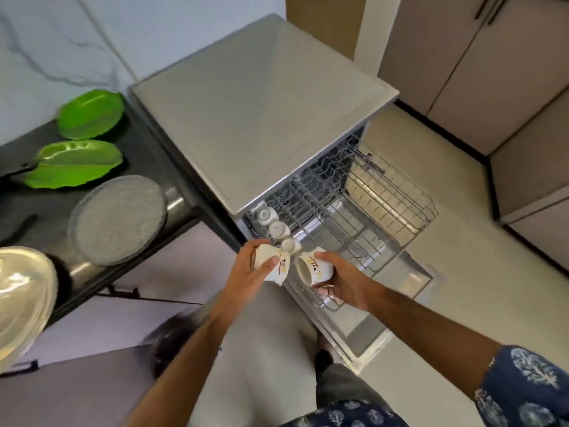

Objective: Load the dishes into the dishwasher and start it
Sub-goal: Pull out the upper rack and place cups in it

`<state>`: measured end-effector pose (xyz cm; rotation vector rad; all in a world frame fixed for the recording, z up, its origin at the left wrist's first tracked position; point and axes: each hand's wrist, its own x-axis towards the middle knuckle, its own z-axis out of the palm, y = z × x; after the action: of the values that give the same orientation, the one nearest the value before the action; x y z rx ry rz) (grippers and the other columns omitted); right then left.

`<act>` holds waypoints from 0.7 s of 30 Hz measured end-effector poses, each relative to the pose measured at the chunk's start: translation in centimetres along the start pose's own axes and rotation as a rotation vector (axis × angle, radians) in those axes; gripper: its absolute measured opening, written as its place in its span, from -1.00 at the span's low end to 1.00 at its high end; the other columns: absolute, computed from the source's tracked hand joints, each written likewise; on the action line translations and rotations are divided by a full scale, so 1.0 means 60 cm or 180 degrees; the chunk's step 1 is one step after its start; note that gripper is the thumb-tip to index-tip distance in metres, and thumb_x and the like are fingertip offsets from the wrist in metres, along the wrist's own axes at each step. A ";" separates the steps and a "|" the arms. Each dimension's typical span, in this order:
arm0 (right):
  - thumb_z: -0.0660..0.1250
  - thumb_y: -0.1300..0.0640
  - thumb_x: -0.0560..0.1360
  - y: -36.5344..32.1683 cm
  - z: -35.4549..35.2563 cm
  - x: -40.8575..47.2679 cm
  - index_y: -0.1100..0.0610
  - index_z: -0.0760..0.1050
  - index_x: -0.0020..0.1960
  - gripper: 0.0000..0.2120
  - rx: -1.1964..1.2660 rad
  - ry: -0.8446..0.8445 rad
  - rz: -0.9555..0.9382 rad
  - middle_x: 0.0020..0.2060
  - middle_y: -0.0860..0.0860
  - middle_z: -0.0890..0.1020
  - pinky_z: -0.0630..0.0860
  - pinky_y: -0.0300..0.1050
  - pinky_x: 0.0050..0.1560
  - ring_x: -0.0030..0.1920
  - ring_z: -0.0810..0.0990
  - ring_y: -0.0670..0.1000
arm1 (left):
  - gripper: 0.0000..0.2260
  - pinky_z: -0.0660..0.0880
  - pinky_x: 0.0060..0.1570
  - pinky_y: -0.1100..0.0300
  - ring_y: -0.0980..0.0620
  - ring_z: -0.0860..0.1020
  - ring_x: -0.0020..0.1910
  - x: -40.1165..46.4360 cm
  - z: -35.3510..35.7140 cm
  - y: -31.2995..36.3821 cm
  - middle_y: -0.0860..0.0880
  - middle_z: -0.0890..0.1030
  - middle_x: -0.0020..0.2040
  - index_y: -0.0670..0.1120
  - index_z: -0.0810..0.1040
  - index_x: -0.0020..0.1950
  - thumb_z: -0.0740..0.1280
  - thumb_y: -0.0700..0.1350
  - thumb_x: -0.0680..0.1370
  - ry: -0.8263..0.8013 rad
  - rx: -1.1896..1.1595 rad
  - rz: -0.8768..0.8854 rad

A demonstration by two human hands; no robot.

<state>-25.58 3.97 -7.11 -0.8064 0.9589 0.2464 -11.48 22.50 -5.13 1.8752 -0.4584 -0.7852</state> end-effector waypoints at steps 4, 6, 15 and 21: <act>0.38 0.03 0.55 -0.054 -0.052 0.095 0.14 0.42 0.26 -0.66 -0.0162 0.0056 -0.0205 0.01 0.12 0.62 0.61 -0.15 -0.33 -0.11 0.62 0.05 | -0.58 0.50 0.10 0.33 0.21 0.50 0.16 0.071 0.061 -0.019 0.06 0.46 0.21 0.19 0.42 0.26 0.48 0.12 0.47 0.0063 0.0552 0.0107; 0.39 0.05 0.55 -0.080 -0.060 0.153 0.10 0.36 0.30 -0.62 -0.0312 -0.0016 -0.0410 0.05 0.11 0.60 0.65 -0.08 -0.20 -0.10 0.64 0.04 | -0.51 0.49 0.15 0.32 0.20 0.46 0.20 0.116 0.071 -0.043 0.14 0.39 0.21 0.21 0.37 0.30 0.43 0.22 0.44 -0.0058 0.0983 0.0334; 0.45 0.09 0.50 -0.150 -0.077 0.424 0.00 0.32 0.46 -0.42 -0.1626 0.0045 -0.1613 0.36 -0.03 0.44 0.50 -0.35 -0.17 0.04 0.59 -0.07 | -0.43 0.54 0.13 -0.16 -0.04 0.48 0.24 0.310 0.116 -0.177 0.00 0.41 0.32 -0.02 0.40 0.41 0.45 0.13 0.48 0.0216 0.2187 0.1221; 0.52 0.16 0.40 -0.191 -0.019 0.540 0.05 0.26 0.48 -0.26 -0.3050 0.0368 -0.2497 0.36 0.11 0.42 0.45 -0.18 0.15 0.20 0.48 0.00 | -0.42 0.49 0.13 -0.15 -0.11 0.49 0.26 0.330 0.131 -0.238 -0.05 0.46 0.30 -0.06 0.43 0.39 0.48 0.11 0.45 0.0447 0.2607 0.1652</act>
<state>-1.76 -9.70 -27.83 -2.0227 0.5253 -0.0510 -3.27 10.97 -26.51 2.3579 -1.2499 -0.0937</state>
